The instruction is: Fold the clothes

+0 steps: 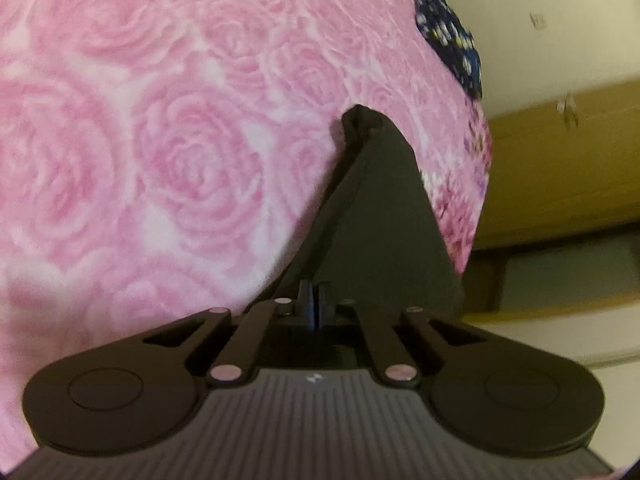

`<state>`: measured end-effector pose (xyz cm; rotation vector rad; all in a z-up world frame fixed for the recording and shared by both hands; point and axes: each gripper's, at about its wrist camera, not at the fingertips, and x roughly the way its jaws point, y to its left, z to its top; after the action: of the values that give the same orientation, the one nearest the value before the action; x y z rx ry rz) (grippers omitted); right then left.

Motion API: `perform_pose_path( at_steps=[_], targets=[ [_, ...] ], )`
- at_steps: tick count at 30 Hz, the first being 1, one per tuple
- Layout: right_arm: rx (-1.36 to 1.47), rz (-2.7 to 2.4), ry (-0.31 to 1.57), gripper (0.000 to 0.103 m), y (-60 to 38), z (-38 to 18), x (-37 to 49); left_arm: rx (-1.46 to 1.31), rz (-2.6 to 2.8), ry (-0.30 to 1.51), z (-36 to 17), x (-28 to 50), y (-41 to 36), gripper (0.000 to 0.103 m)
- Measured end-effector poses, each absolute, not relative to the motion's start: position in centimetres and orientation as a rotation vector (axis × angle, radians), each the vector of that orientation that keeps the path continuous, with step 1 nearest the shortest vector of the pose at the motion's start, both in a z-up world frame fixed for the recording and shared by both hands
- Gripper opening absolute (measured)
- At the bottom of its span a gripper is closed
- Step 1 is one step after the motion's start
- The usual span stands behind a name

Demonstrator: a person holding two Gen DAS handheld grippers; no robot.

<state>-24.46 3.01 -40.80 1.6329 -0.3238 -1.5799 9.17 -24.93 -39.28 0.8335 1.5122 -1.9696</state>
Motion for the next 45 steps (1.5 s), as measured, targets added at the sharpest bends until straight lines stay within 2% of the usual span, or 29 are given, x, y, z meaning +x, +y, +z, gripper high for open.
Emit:
perform_pose_path(
  at_steps=[1,2,4,6,8,11,13,14,15,16,19,27,29,31,32,35,38,39,40,41,45],
  targets=[
    [1.645,-1.590,-0.306,0.051,2.9,-40.5,-24.7,0.859,-1.982,1.491,-38.7,8.9,-25.1,0.007],
    [1.643,-1.605,-0.291,0.055,2.9,-40.0,-25.0,0.869,-1.988,1.474,-38.1,8.7,-25.4,0.012],
    [1.617,-1.635,-0.292,0.057,2.8,-39.0,-25.9,0.842,-1.984,1.430,-37.0,8.5,-26.5,0.024],
    [1.578,-1.670,-0.342,0.057,2.4,-38.4,-27.1,0.784,-1.970,1.454,-36.9,7.9,-27.9,0.042],
    [1.562,-1.688,-0.398,0.057,1.5,-38.5,-28.7,0.762,-1.964,1.510,-37.6,6.5,-29.5,0.044],
    [1.573,-1.678,-0.463,0.056,-0.4,-39.8,-30.8,0.839,-1.964,1.549,-39.5,3.6,-30.9,0.044],
    [1.623,-1.635,-0.498,0.056,-1.1,-40.9,-31.3,0.872,-1.973,1.559,-40.4,2.7,-30.9,0.036],
    [1.635,-1.615,-0.509,0.056,-1.3,-41.3,-31.4,0.868,-1.981,1.554,-40.6,2.6,-30.6,0.028],
    [1.630,-1.605,-0.510,0.040,-1.3,-41.5,-31.2,0.864,-1.988,1.548,-40.8,2.5,-30.4,0.013],
    [1.625,-1.594,-0.510,0.014,-1.3,-41.8,-31.0,0.837,-2.003,1.550,-40.9,3.0,-30.2,0.009],
    [1.557,-1.625,-0.451,0.010,-1.4,-41.1,-30.2,0.763,-2.046,1.505,-40.5,4.3,-29.9,0.006],
    [1.474,-1.710,-0.347,0.009,-1.7,-41.3,-28.5,0.817,-2.105,1.332,-41.8,3.5,-29.2,0.008],
    [1.460,-1.713,-0.309,0.013,-2.0,-40.7,-28.5,0.859,-2.121,1.298,-41.0,2.9,-29.1,0.010],
    [1.465,-1.730,-0.317,0.054,-1.8,-39.9,-29.0,0.854,-2.102,1.330,-40.4,2.8,-29.8,0.013],
    [1.467,-1.739,-0.322,0.062,-1.8,-39.6,-29.2,0.850,-2.092,1.347,-40.1,2.8,-30.2,0.016],
    [1.460,-1.758,-0.388,0.063,-1.8,-39.1,-30.6,0.810,-2.062,1.389,-39.7,2.2,-31.5,0.032],
    [1.528,-1.712,-0.451,0.063,-3.1,-40.5,-32.0,0.802,-2.024,1.450,-40.9,0.4,-33.1,0.033],
    [1.548,-1.696,-0.446,0.061,-3.6,-41.0,-32.2,0.791,-2.034,1.466,-41.3,-0.1,-33.3,0.029],
    [1.561,-1.674,-0.444,0.029,-4.0,-41.5,-32.3,0.776,-2.051,1.482,-41.5,-0.4,-33.4,0.015],
    [1.559,-1.656,-0.440,0.019,-4.3,-41.7,-32.3,0.761,-2.068,1.497,-41.8,-0.7,-33.5,0.007],
    [1.471,-1.689,-0.382,0.013,-4.3,-41.3,-32.0,0.724,-2.120,1.392,-41.8,-0.2,-33.0,0.007]
  ],
)
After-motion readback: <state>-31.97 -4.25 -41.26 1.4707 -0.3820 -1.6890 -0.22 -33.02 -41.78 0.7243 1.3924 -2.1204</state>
